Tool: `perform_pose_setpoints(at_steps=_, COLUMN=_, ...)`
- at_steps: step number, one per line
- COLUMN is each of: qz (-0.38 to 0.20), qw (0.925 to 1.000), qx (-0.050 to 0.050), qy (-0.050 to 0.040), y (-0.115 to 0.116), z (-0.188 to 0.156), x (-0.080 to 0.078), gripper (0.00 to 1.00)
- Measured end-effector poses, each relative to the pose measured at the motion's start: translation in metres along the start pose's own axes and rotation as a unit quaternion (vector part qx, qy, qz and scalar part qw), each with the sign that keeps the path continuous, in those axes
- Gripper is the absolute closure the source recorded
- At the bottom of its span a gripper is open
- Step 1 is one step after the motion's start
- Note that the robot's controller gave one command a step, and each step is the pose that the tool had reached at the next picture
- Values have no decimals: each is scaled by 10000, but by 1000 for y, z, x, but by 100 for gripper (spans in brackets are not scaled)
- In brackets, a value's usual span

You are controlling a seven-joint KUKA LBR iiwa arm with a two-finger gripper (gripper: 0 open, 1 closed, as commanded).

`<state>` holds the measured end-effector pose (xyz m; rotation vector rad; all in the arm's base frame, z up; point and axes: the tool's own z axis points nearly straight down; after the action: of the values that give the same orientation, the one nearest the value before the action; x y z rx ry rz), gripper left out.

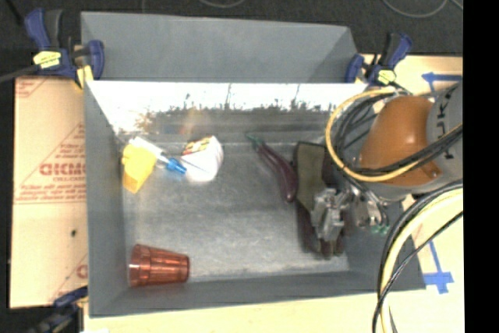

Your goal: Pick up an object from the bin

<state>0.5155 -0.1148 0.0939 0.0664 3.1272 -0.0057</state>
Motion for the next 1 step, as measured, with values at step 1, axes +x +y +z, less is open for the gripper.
perform_pose_setpoints(at_steps=1, qz=-14, qw=10000, qx=3, qy=3, y=0, z=0, x=0, gripper=0)
